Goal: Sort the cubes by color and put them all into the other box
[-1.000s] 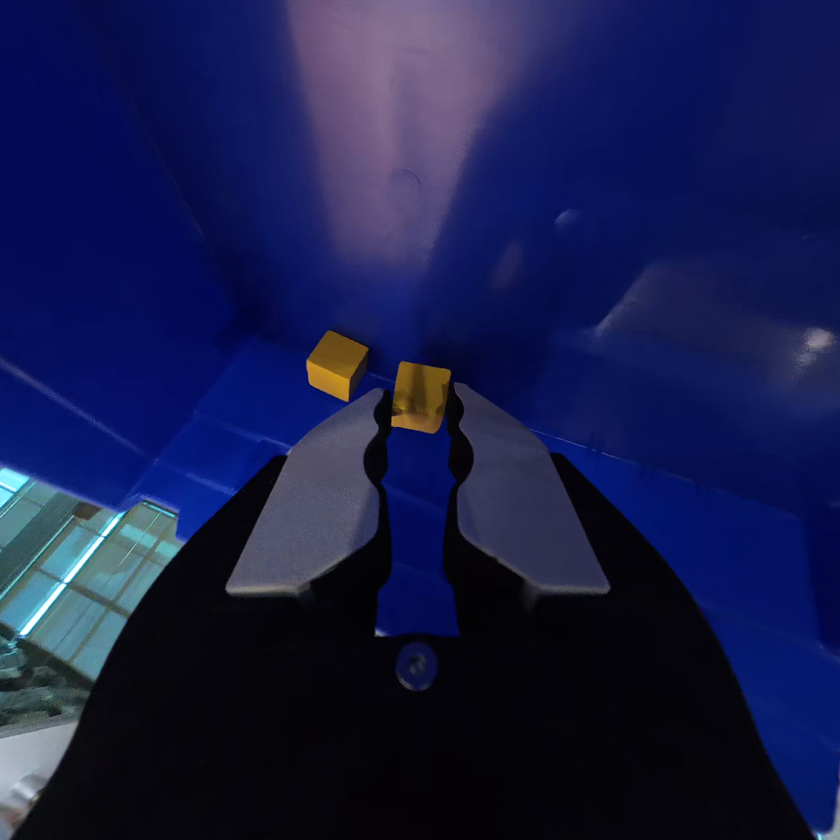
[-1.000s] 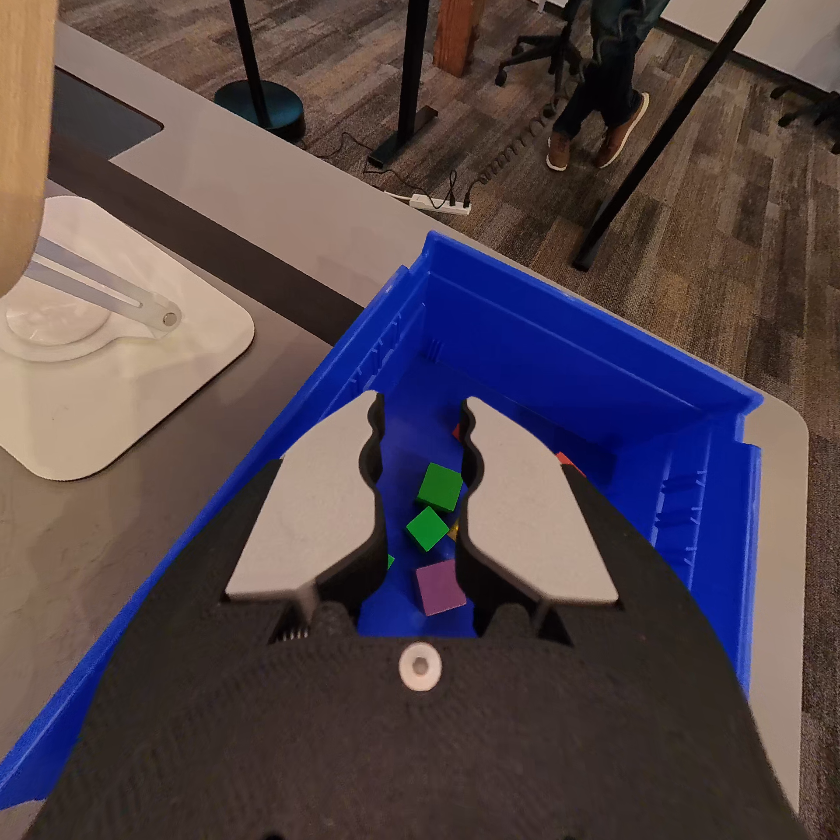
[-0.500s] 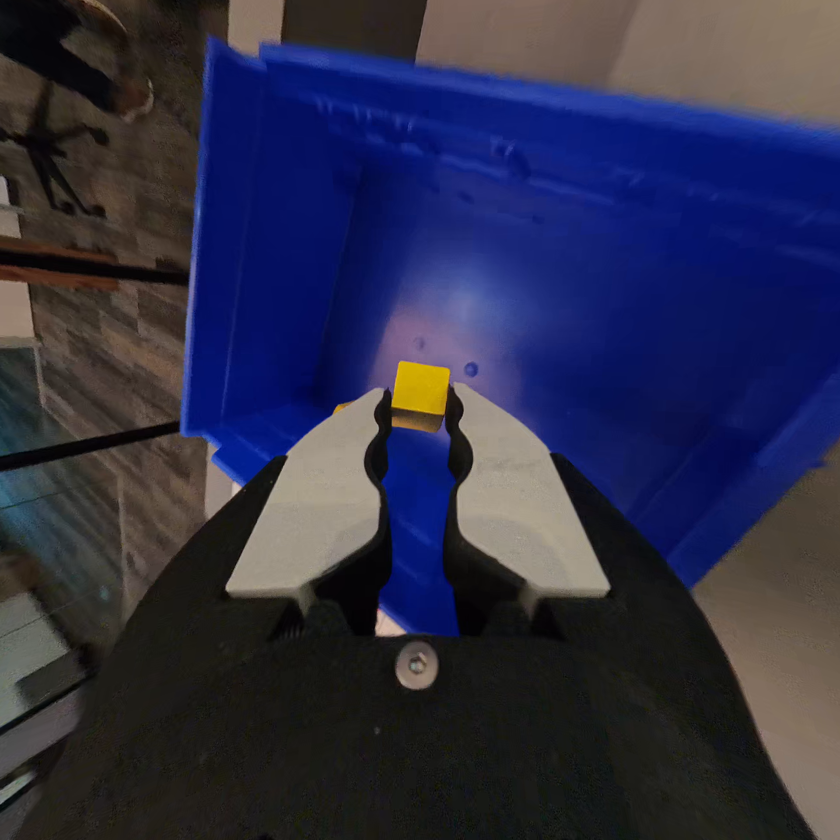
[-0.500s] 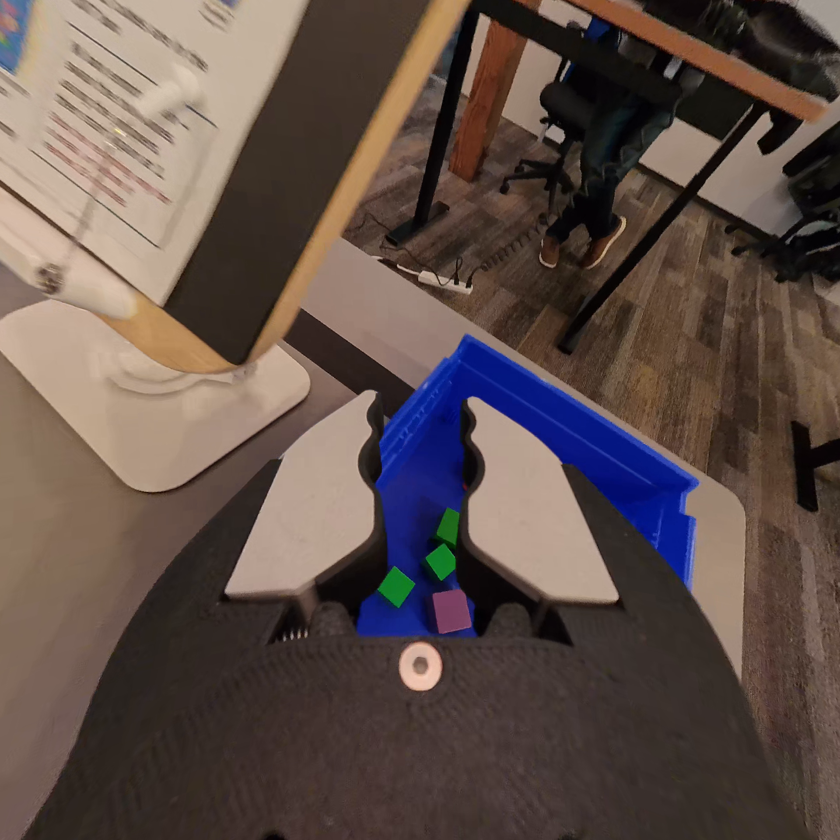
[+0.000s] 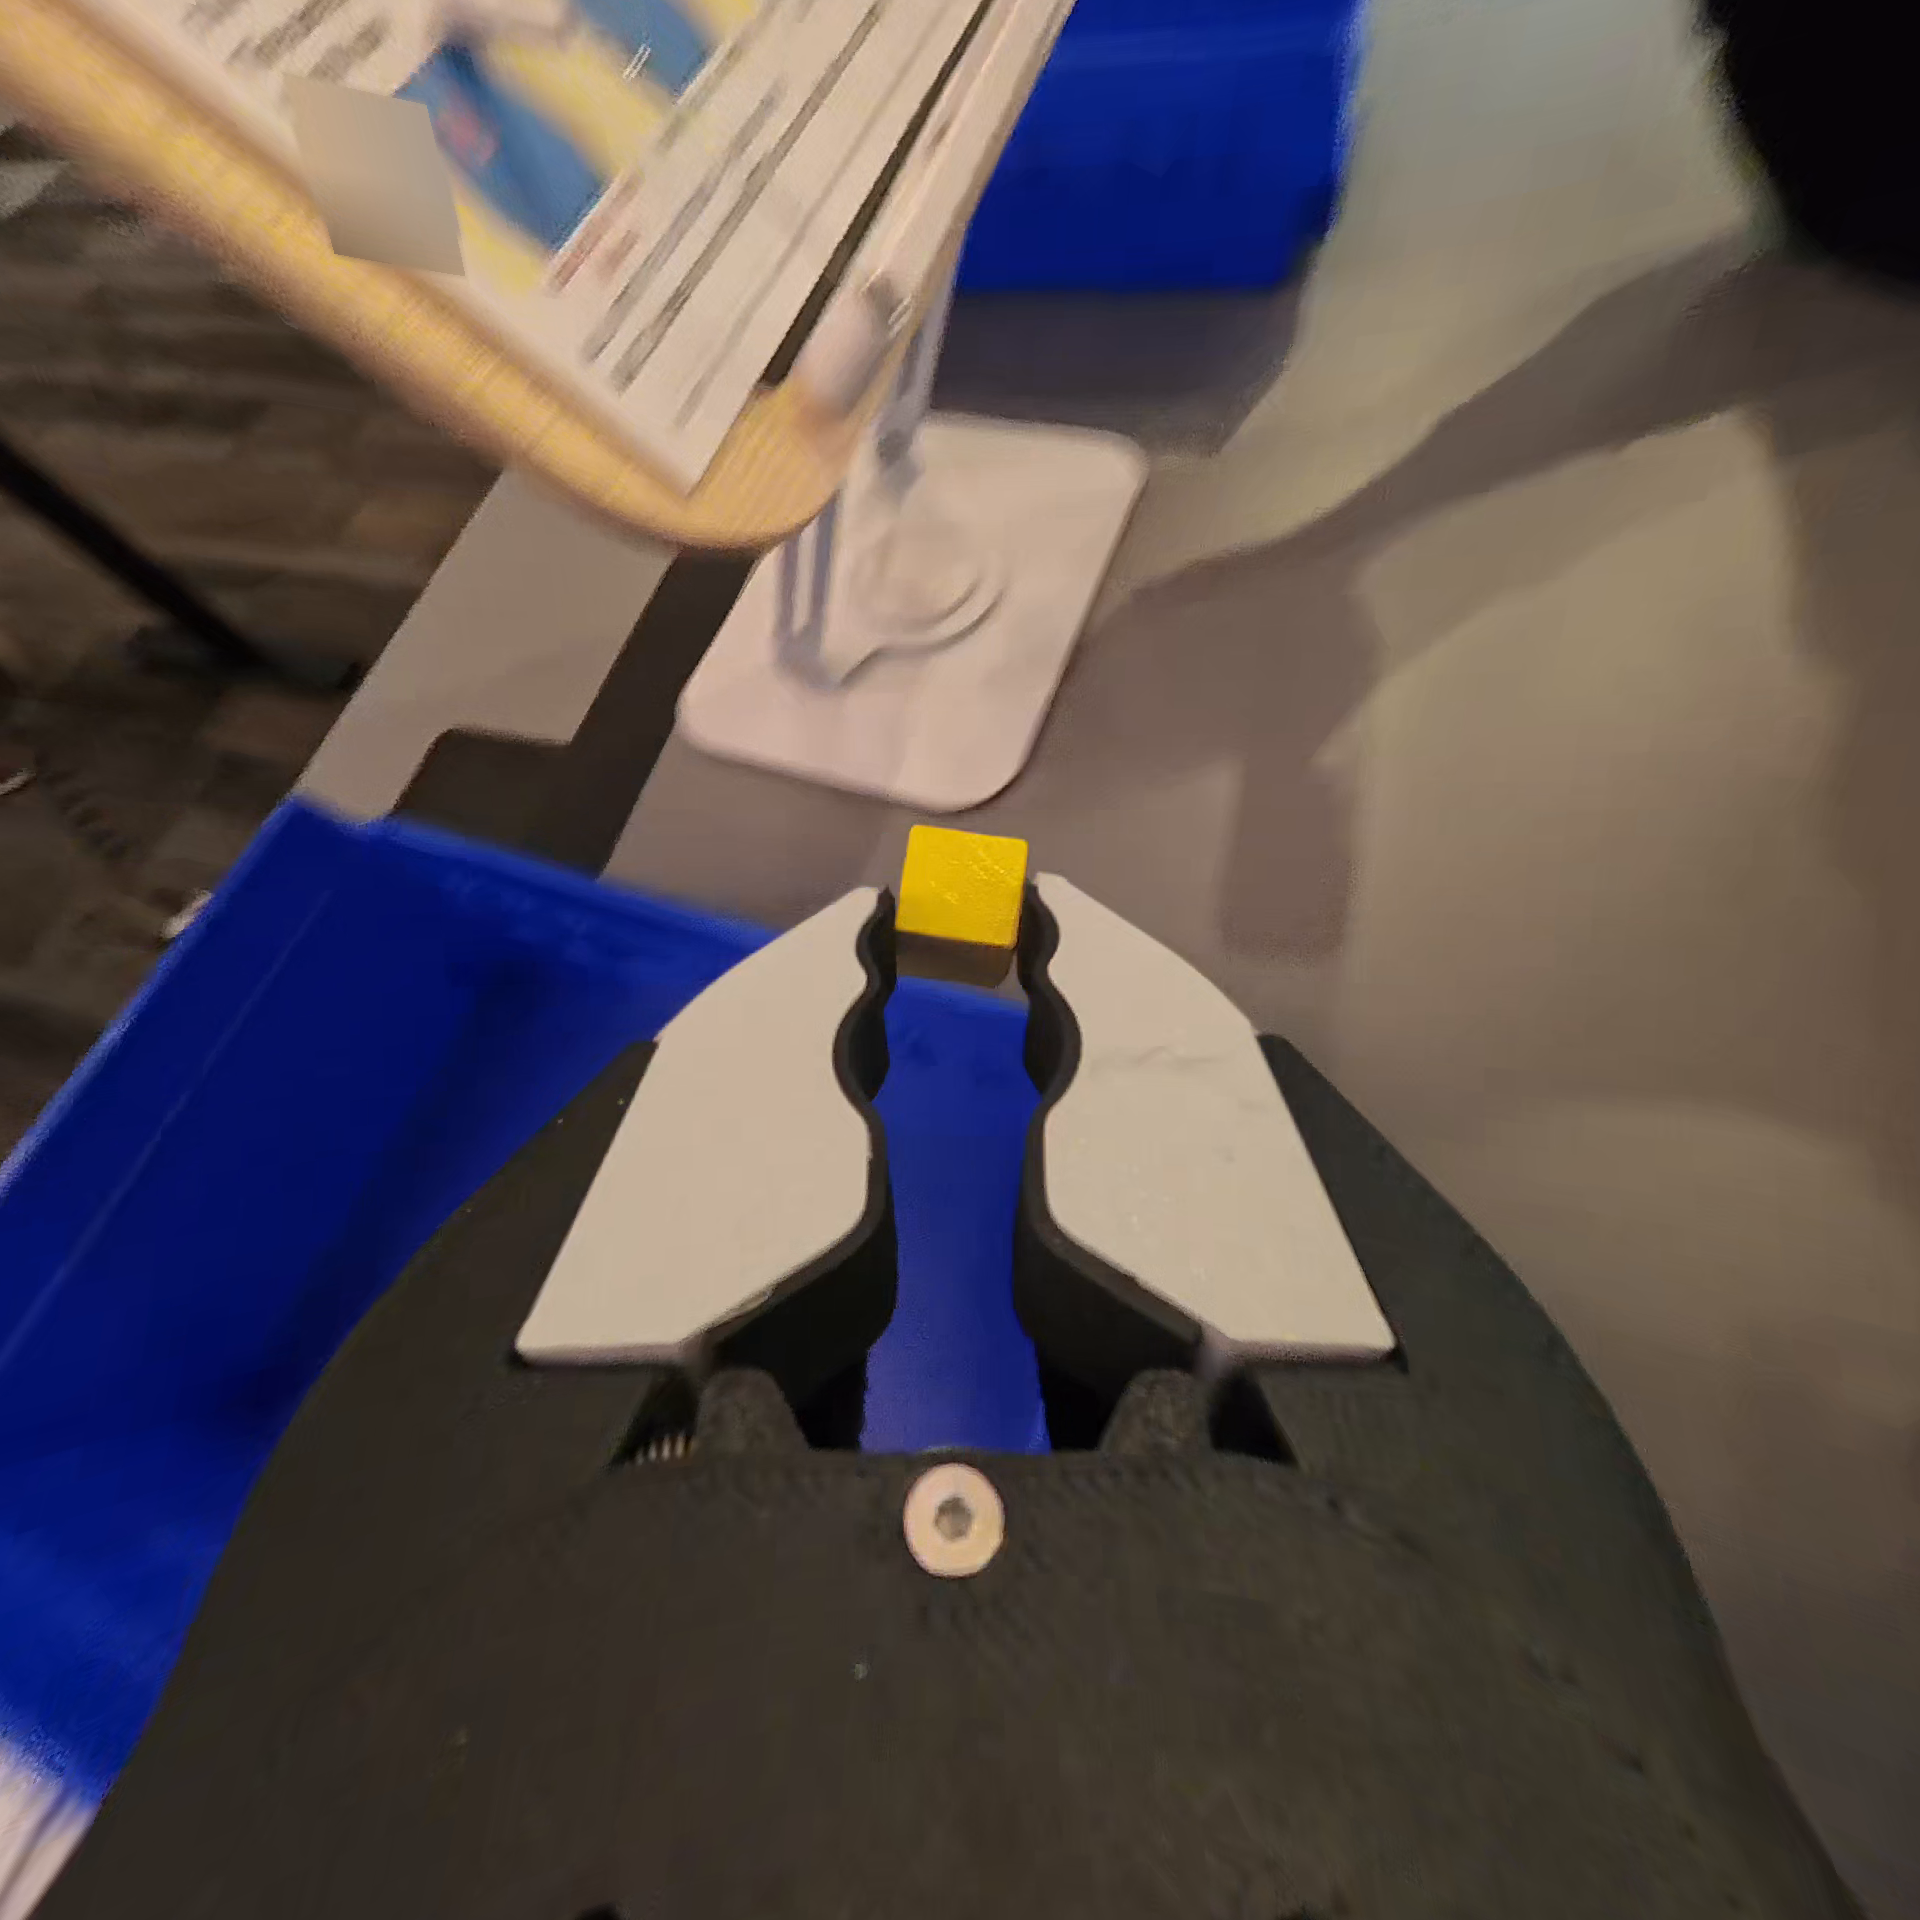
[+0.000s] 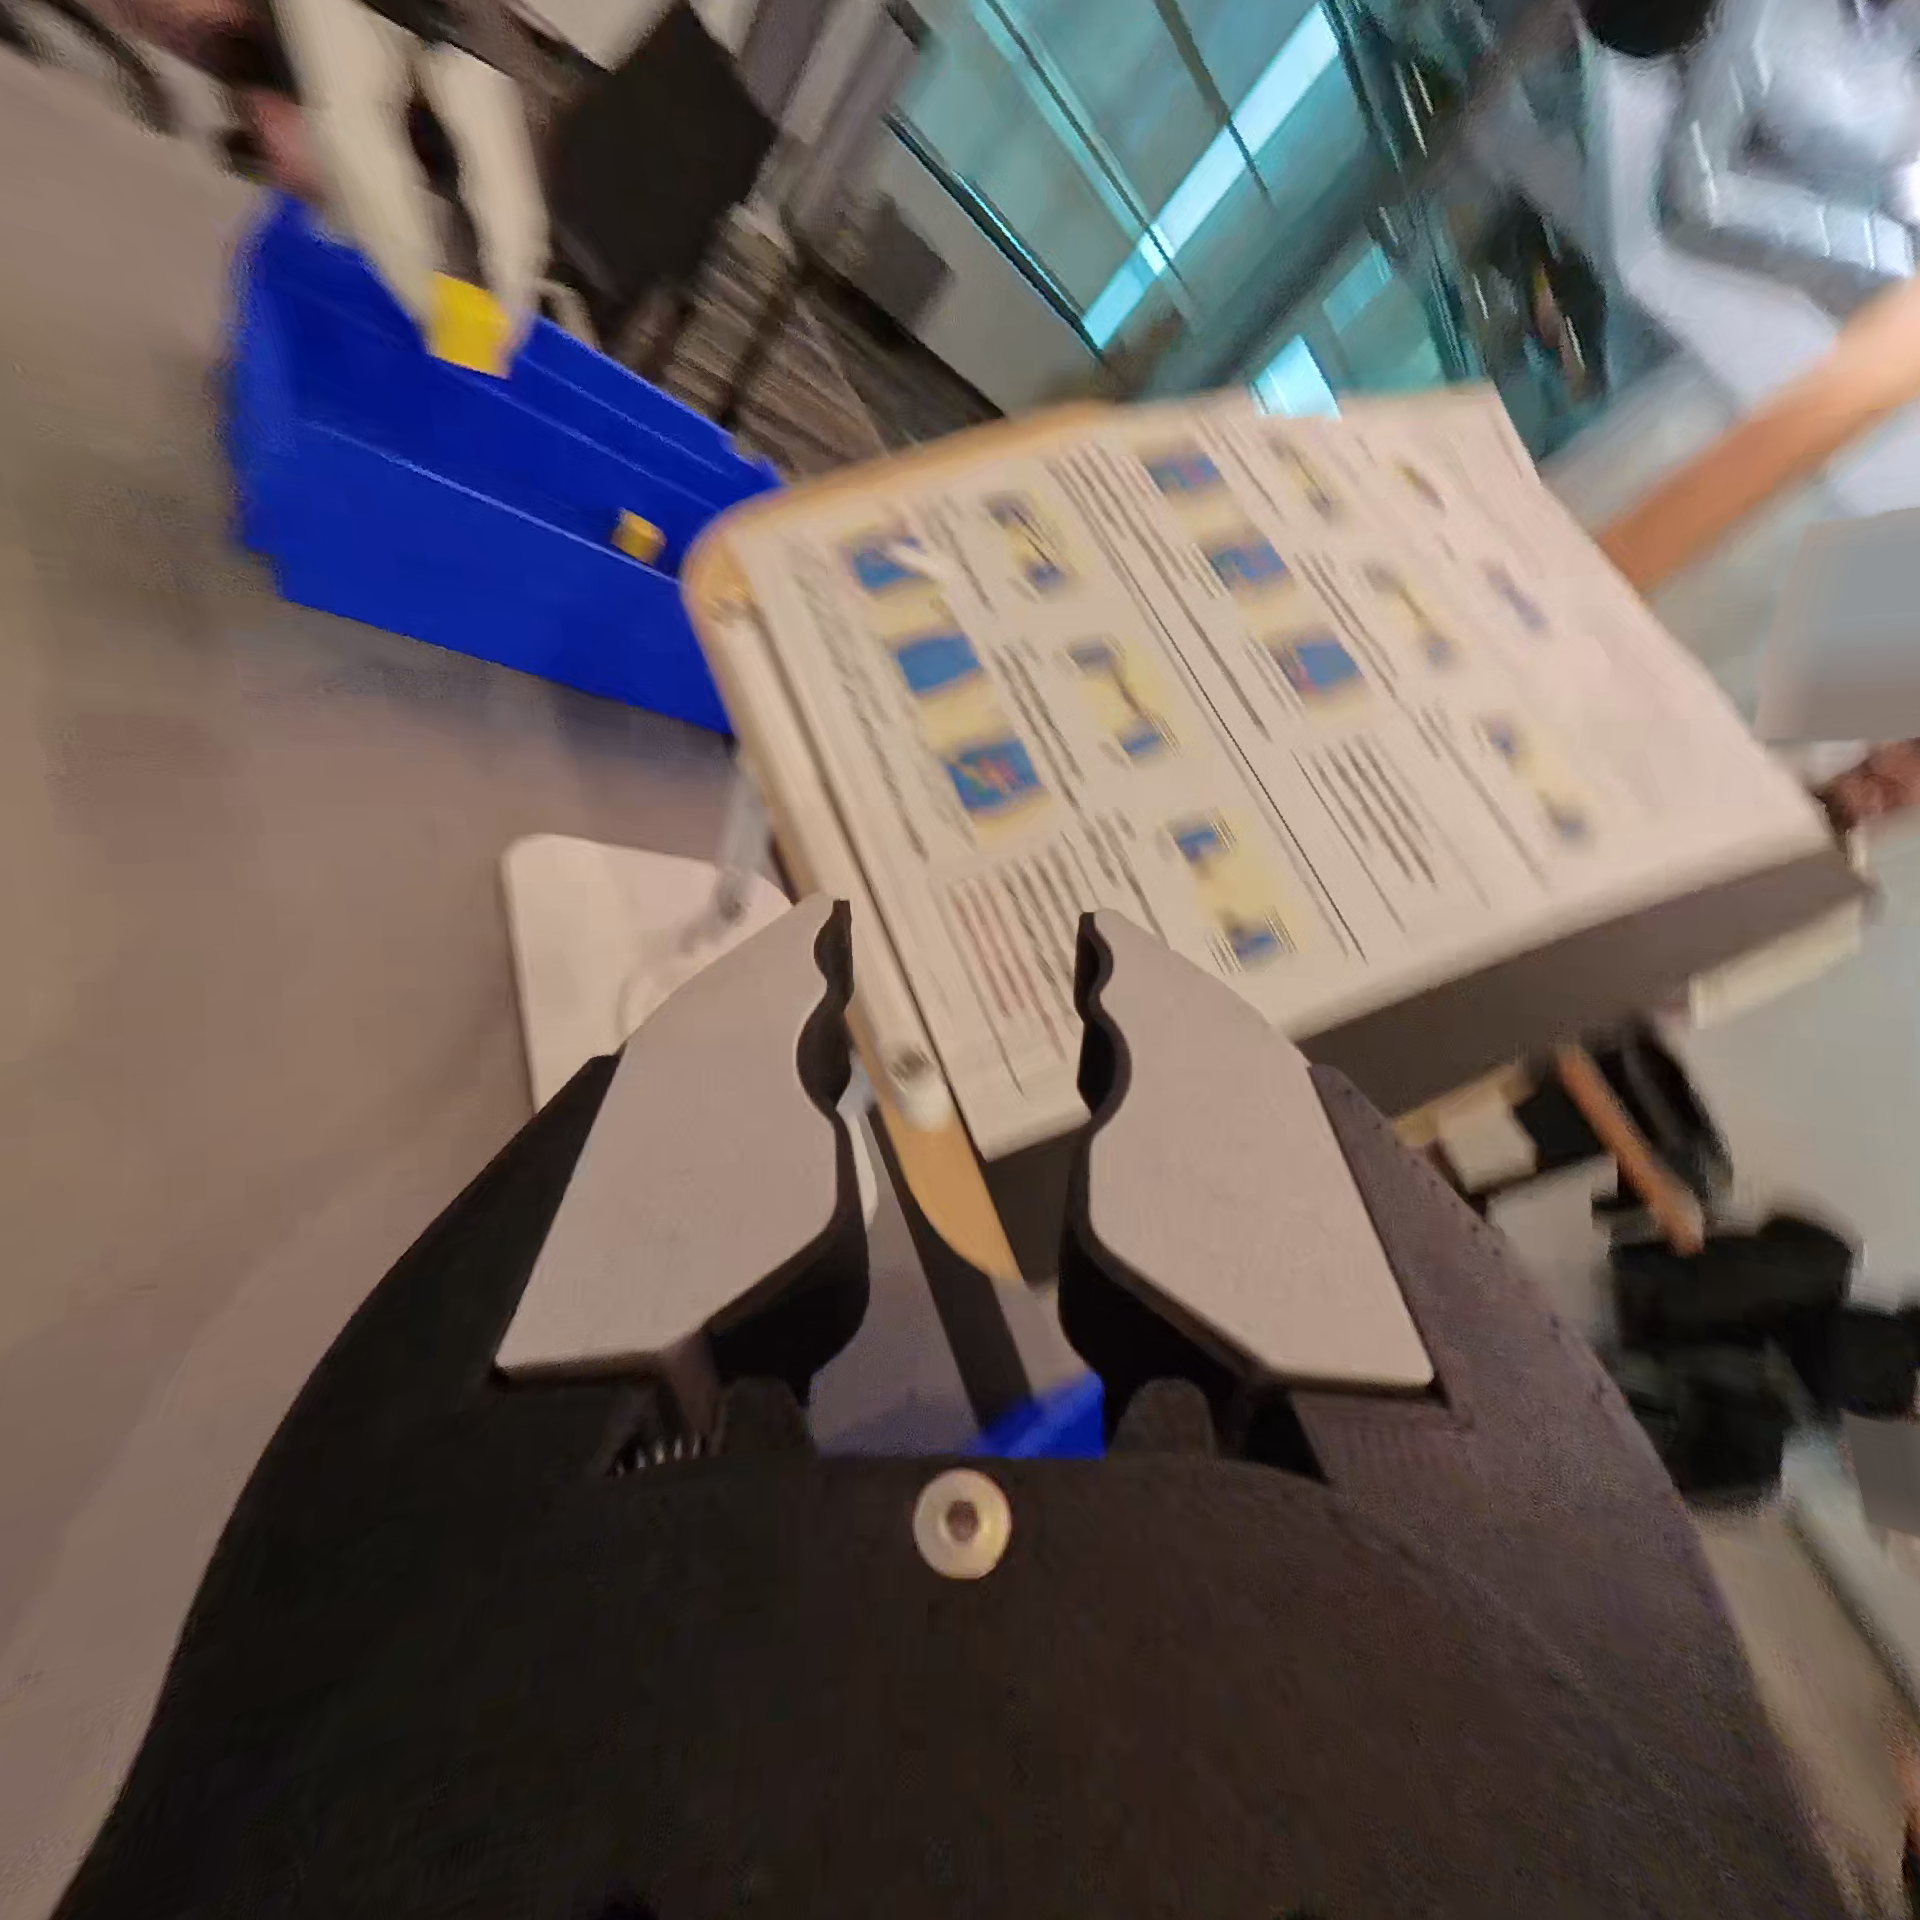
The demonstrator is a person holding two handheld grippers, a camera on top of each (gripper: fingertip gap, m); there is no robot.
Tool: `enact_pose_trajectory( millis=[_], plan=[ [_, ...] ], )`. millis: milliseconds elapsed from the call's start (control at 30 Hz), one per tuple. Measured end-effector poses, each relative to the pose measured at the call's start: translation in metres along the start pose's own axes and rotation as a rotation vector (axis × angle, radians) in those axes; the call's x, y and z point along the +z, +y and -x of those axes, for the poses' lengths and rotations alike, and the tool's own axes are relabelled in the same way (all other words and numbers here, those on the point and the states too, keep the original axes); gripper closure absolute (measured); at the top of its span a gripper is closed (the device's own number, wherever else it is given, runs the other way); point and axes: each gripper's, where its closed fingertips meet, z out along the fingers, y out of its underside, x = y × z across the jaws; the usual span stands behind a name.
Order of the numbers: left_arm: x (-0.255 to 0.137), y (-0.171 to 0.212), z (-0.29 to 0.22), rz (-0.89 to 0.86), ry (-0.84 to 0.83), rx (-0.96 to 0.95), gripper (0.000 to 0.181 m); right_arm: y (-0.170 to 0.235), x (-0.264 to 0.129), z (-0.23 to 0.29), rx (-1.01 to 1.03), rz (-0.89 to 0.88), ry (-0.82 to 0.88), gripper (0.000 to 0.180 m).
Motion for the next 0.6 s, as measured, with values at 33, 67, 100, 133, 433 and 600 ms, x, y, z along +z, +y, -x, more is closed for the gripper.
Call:
enact_pose_trajectory(
  millis=[33, 67, 100, 133, 433, 600],
  plan=[
    [0.004, -0.009, -0.014, -0.034, 0.051, -0.011, 0.159, -0.016, 0.004, 0.021, -0.074, -0.046, -0.051, 0.138],
    [0.008, -0.02, -0.027, -0.072, 0.09, -0.015, 0.159, -0.029, 0.009, 0.042, -0.142, -0.075, -0.098, 0.138],
    [0.013, -0.031, -0.043, -0.116, 0.151, -0.031, 0.159, -0.039, 0.014, 0.063, -0.205, -0.095, -0.138, 0.136],
    [0.018, -0.04, -0.06, -0.154, 0.218, -0.045, 0.159, -0.048, 0.019, 0.084, -0.26, -0.125, -0.18, 0.136],
    [0.075, -0.07, -0.163, -0.232, 0.586, -0.106, 0.159, -0.08, 0.037, 0.198, -0.486, -0.256, -0.397, 0.136],
    [0.09, -0.091, -0.186, -0.27, 0.671, -0.091, 0.159, -0.075, 0.039, 0.211, -0.509, -0.256, -0.429, 0.135]
  ],
)
